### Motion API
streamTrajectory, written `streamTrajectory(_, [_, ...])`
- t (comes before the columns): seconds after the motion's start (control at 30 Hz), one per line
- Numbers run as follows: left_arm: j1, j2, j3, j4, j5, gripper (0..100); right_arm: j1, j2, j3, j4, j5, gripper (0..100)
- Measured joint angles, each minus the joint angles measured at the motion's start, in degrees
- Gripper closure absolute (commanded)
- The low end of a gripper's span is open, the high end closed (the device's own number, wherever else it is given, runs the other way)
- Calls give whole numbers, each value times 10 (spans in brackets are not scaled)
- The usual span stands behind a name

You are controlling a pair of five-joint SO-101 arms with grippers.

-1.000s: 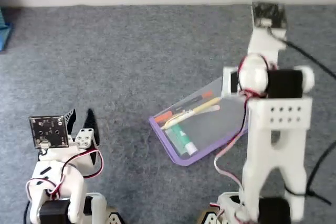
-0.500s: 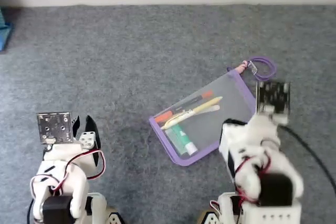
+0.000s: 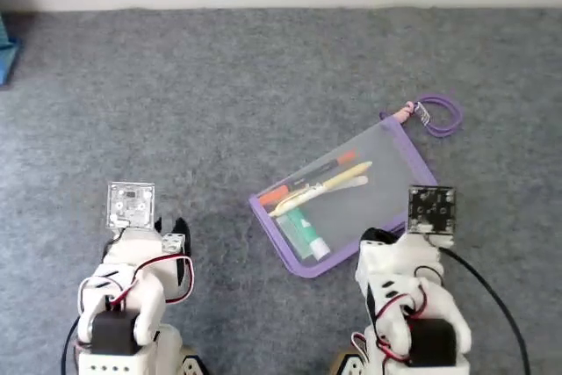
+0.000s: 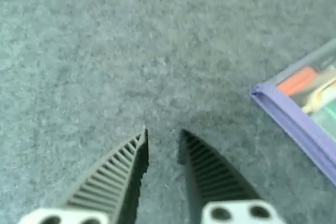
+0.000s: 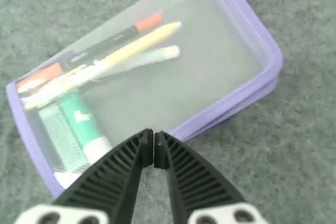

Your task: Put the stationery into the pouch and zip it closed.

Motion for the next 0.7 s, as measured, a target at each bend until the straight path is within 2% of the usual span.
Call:
streamTrajectory(0.4, [0, 9, 84, -79, -11, 986, -7, -4, 89, 0, 0, 990])
streamTrajectory(0.7, [-1, 9, 118, -80, -11, 986, -8, -1, 159, -8, 0, 989])
